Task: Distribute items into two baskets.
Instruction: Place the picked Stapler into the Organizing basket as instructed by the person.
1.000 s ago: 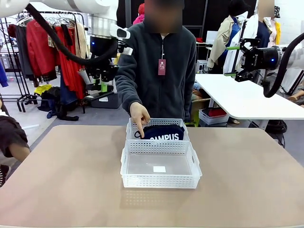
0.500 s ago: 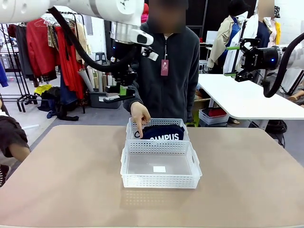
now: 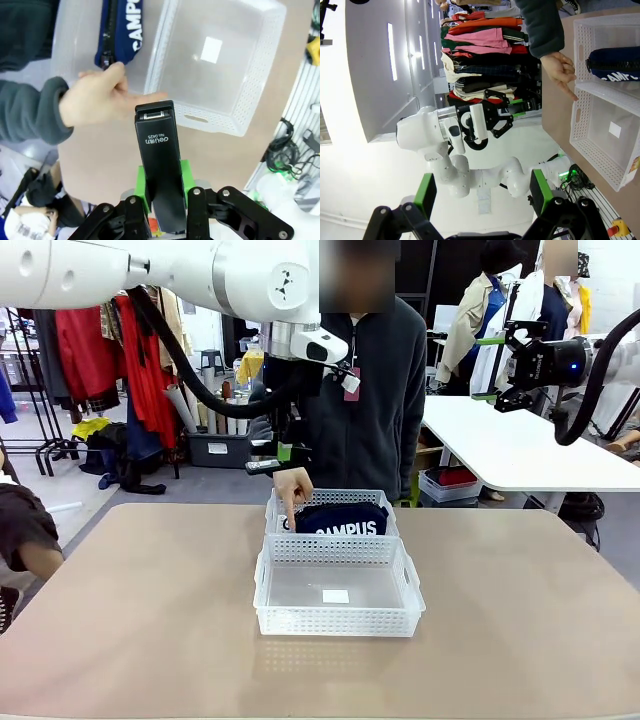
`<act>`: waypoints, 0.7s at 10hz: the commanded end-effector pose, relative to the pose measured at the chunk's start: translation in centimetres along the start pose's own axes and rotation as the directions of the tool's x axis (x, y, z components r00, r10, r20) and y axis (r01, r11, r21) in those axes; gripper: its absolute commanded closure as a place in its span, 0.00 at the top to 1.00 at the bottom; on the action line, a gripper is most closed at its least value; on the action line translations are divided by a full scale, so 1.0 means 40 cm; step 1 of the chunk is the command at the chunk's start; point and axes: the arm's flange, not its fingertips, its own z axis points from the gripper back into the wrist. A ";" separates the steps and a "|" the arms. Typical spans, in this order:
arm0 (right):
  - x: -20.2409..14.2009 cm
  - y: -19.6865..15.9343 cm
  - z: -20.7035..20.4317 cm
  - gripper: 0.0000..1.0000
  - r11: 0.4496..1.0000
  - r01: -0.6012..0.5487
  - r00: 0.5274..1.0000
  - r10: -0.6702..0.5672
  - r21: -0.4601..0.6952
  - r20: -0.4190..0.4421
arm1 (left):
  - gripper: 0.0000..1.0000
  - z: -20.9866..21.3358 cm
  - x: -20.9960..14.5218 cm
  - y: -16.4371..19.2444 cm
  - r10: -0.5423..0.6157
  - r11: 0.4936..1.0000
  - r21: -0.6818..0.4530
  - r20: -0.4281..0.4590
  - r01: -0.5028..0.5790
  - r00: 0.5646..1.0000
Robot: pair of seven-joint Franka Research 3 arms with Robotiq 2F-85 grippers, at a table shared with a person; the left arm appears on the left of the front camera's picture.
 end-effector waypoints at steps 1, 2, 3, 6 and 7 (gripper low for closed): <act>0.000 0.010 -0.002 1.00 1.000 0.006 1.000 -0.006 0.018 0.002 | 0.00 0.020 -0.055 0.010 0.021 1.000 -0.021 0.016 -0.021 1.000; 0.000 0.010 -0.002 1.00 1.000 0.006 1.000 -0.006 0.018 0.002 | 0.00 0.000 0.000 0.000 0.000 1.000 0.000 0.000 0.000 1.000; 0.000 0.010 -0.002 1.00 1.000 0.006 1.000 -0.006 0.018 0.002 | 0.00 0.000 0.000 0.000 0.000 1.000 0.000 0.000 0.000 1.000; 0.000 0.010 -0.002 1.00 1.000 0.006 1.000 -0.006 0.018 0.002 | 0.00 -0.009 0.000 -0.001 -0.002 1.000 -0.009 -0.002 0.002 1.000; 0.000 0.010 -0.002 1.00 1.000 0.006 1.000 -0.006 0.018 0.002 | 0.00 -0.047 0.026 -0.013 -0.078 0.996 -0.047 -0.039 0.077 0.996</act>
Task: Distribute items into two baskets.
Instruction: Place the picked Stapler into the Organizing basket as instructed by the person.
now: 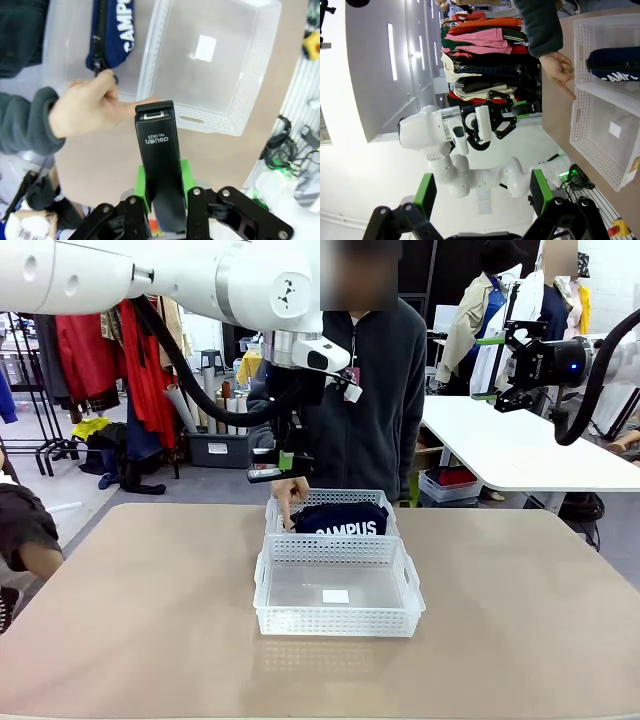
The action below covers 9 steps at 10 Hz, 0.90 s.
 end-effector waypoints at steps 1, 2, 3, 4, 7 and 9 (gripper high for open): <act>0.000 0.010 -0.002 1.00 1.000 0.006 1.000 -0.006 0.018 0.002 | 0.00 -0.053 0.041 -0.008 -0.091 0.995 -0.039 -0.016 0.091 0.996; 0.000 0.010 -0.002 1.00 1.000 0.006 1.000 -0.006 0.018 0.002 | 0.00 -0.082 0.058 -0.010 -0.128 0.990 -0.054 -0.003 0.127 0.992; 0.000 0.010 -0.002 1.00 1.000 0.006 1.000 -0.006 0.018 0.002 | 0.00 -0.113 0.077 -0.020 -0.167 0.984 -0.053 0.006 0.167 0.986; 0.000 0.010 -0.002 1.00 1.000 0.006 1.000 -0.006 0.018 0.002 | 0.00 -0.156 0.106 -0.037 -0.220 0.974 -0.045 0.015 0.221 0.975; 0.000 0.010 -0.002 1.00 1.000 0.006 1.000 -0.006 0.018 0.002 | 0.00 -0.257 0.164 -0.076 -0.324 0.945 -0.042 0.036 0.325 0.946; 0.000 0.010 -0.002 1.00 1.000 0.006 1.000 -0.006 0.018 0.002 | 0.00 -0.318 0.203 -0.100 -0.401 0.915 -0.021 0.058 0.403 0.914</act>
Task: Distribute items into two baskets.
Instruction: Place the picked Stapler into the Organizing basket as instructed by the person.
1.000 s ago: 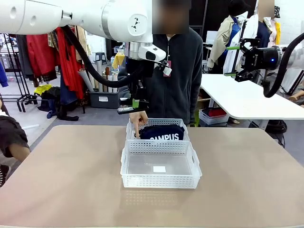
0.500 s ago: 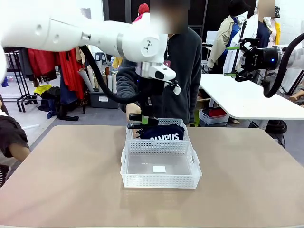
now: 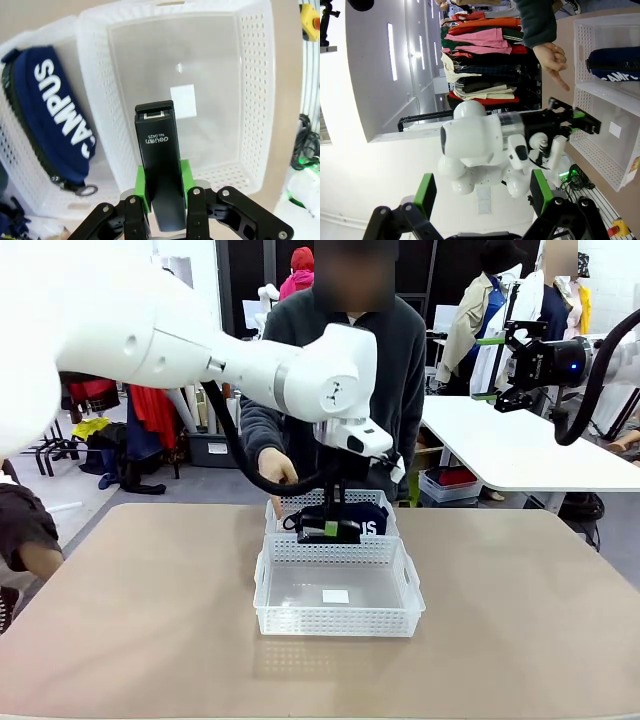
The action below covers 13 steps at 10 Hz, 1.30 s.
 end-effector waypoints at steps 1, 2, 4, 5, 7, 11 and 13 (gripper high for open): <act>0.000 0.010 -0.003 1.00 1.000 0.006 1.000 -0.006 0.018 0.002 | 0.00 -0.037 -0.003 -0.010 -0.083 0.996 0.024 0.001 0.083 0.997; 0.000 0.010 -0.003 1.00 1.000 0.006 1.000 -0.006 0.018 0.002 | 0.00 -0.060 0.009 -0.017 -0.127 0.992 0.019 0.019 0.127 0.992; 0.000 0.010 -0.003 1.00 1.000 0.006 1.000 -0.006 0.018 0.002 | 0.00 -0.108 0.016 -0.030 -0.134 0.991 -0.017 0.042 0.135 0.990; 0.000 0.010 -0.003 1.00 1.000 0.006 1.000 -0.006 0.018 0.002 | 0.00 -0.131 0.017 -0.036 -0.124 0.992 -0.021 0.031 0.124 0.992; 0.000 0.010 -0.003 1.00 1.000 0.006 1.000 -0.006 0.018 0.002 | 0.00 -0.168 0.020 -0.040 -0.075 0.997 0.026 0.004 0.075 0.997; 0.000 0.010 -0.003 1.00 1.000 0.006 1.000 -0.006 0.018 0.002 | 0.00 -0.173 0.035 -0.029 -0.097 0.995 -0.016 0.019 0.098 0.995; 0.000 0.010 -0.003 1.00 1.000 0.006 1.000 -0.006 0.018 0.002 | 0.00 -0.182 0.035 -0.029 -0.062 0.998 -0.001 0.018 0.062 0.998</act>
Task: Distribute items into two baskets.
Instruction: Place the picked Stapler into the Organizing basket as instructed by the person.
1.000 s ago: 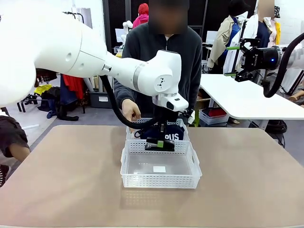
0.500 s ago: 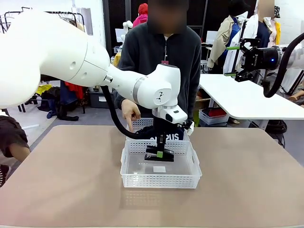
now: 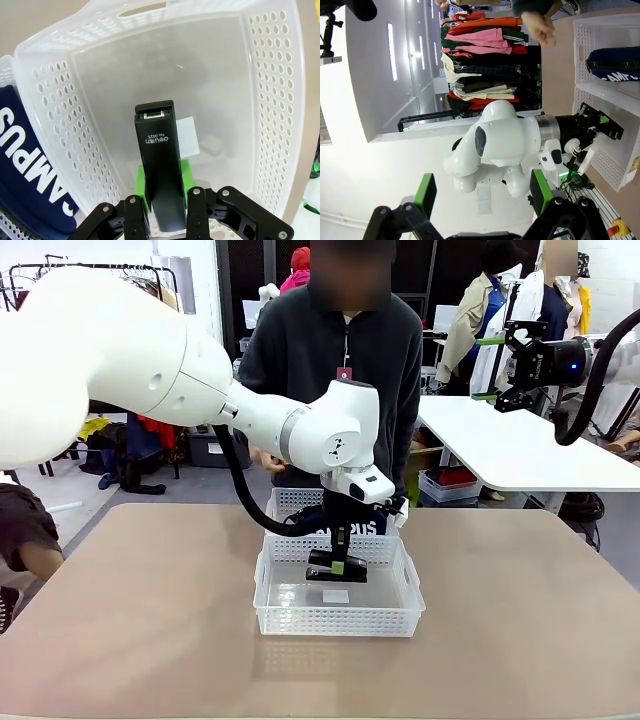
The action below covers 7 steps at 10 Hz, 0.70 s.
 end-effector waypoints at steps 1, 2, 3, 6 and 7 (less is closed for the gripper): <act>0.000 0.010 -0.003 1.00 1.000 0.006 1.000 -0.006 0.018 0.002 | 0.00 -0.015 0.007 -0.008 0.020 1.000 0.023 -0.012 -0.020 1.000; 0.000 0.010 -0.003 1.00 1.000 0.006 1.000 -0.006 0.018 0.002 | 0.00 -0.026 0.016 -0.009 0.020 0.999 0.030 -0.016 -0.020 1.000; 0.000 0.010 -0.003 1.00 1.000 0.006 1.000 -0.006 0.018 0.002 | 0.00 -0.034 0.018 -0.010 0.032 0.999 0.035 -0.022 -0.031 0.999; 0.000 0.010 -0.003 1.00 1.000 0.006 1.000 -0.006 0.018 0.002 | 0.08 -0.052 0.022 -0.014 0.052 0.998 0.032 -0.039 -0.051 0.998; 0.000 0.010 -0.003 1.00 1.000 0.006 1.000 -0.006 0.018 0.002 | 0.27 -0.054 0.025 -0.013 0.053 0.998 0.034 -0.042 -0.052 0.998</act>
